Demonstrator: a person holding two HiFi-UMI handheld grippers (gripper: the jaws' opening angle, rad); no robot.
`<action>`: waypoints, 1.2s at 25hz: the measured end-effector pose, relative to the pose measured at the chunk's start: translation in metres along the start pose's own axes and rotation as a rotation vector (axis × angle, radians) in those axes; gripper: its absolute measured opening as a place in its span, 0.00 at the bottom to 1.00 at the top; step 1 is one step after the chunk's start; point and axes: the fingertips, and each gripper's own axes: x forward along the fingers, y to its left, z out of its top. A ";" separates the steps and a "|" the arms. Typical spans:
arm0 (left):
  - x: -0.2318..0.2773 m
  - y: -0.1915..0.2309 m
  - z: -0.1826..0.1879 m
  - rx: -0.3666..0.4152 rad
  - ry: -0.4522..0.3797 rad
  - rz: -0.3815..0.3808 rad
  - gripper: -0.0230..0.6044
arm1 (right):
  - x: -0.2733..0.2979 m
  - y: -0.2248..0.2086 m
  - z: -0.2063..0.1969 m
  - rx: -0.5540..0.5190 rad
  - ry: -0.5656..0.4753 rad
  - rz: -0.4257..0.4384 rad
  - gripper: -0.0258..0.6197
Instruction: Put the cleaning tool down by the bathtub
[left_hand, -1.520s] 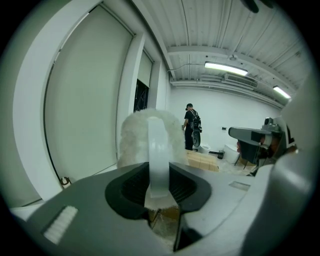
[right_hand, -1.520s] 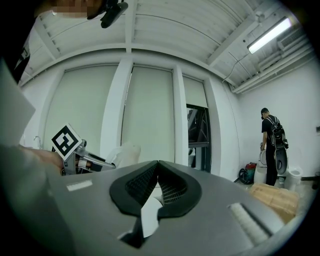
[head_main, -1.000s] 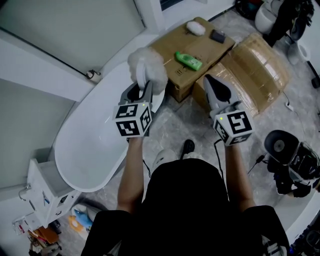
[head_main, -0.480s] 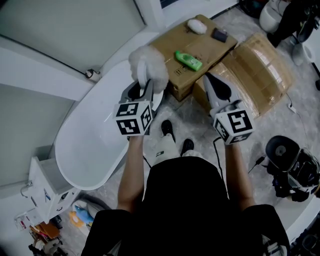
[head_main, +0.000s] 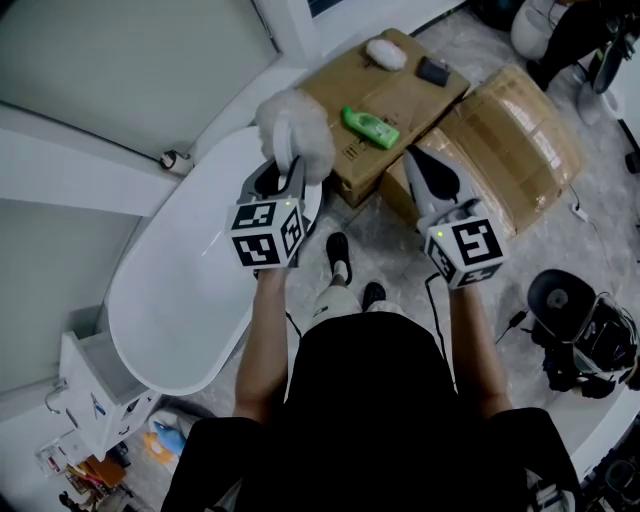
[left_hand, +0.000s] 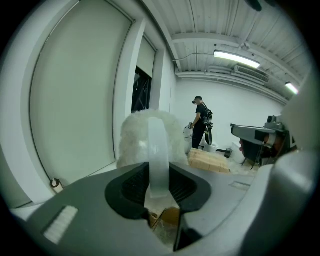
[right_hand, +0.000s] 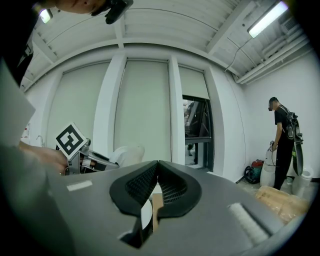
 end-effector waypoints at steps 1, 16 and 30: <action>0.006 0.003 0.001 -0.001 0.004 -0.004 0.18 | 0.006 -0.002 0.000 0.001 0.005 -0.003 0.05; 0.102 0.071 0.024 -0.023 0.058 -0.069 0.19 | 0.109 -0.028 0.010 -0.009 0.055 -0.063 0.05; 0.176 0.123 0.008 -0.070 0.144 -0.149 0.19 | 0.179 -0.027 -0.008 -0.009 0.129 -0.123 0.05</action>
